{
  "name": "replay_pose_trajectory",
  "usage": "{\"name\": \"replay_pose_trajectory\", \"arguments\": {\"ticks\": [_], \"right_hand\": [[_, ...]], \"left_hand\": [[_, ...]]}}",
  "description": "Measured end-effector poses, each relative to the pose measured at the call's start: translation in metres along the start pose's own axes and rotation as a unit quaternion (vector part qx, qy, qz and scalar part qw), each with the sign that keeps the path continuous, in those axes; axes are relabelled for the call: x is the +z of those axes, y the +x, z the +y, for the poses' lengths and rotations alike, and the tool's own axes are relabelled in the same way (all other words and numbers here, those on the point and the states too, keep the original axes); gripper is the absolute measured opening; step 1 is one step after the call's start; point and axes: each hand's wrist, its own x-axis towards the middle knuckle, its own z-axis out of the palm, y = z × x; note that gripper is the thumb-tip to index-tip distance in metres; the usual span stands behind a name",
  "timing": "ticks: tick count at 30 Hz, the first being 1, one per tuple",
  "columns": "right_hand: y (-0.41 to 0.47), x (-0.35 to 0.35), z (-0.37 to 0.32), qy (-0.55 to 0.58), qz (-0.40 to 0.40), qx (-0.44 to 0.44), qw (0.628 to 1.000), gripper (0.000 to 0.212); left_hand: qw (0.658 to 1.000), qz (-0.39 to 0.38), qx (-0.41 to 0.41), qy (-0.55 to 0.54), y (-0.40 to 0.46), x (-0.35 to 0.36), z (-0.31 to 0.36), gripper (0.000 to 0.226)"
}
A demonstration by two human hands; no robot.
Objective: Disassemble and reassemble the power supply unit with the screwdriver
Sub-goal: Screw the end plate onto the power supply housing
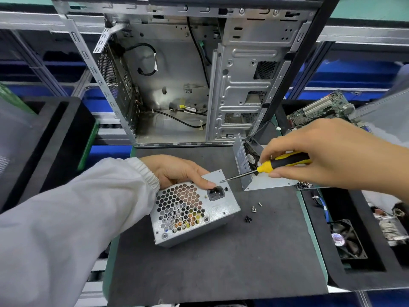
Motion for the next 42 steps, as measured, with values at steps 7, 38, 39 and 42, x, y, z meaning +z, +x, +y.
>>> {"name": "replay_pose_trajectory", "arguments": {"ticks": [7,38,39,42], "right_hand": [[0.0023,-0.0064,-0.0026,-0.053,-0.004,-0.023,0.998,0.026],[0.0077,-0.0031,-0.006,-0.113,-0.021,-0.014,0.993,0.023],[0.0078,-0.0029,-0.0056,-0.112,-0.021,-0.012,0.993,0.024],[0.0081,-0.0028,-0.0055,-0.105,-0.02,-0.011,0.994,0.024]], "left_hand": [[1.0,0.001,-0.002,0.001,0.0003,-0.0007,0.0001,0.02],[1.0,0.012,-0.007,0.007,0.0006,-0.0001,0.0009,0.021],[1.0,0.012,-0.006,0.008,0.0004,-0.0001,0.0009,0.021],[1.0,0.009,-0.005,0.011,-0.0001,-0.0002,0.0008,0.02]]}}
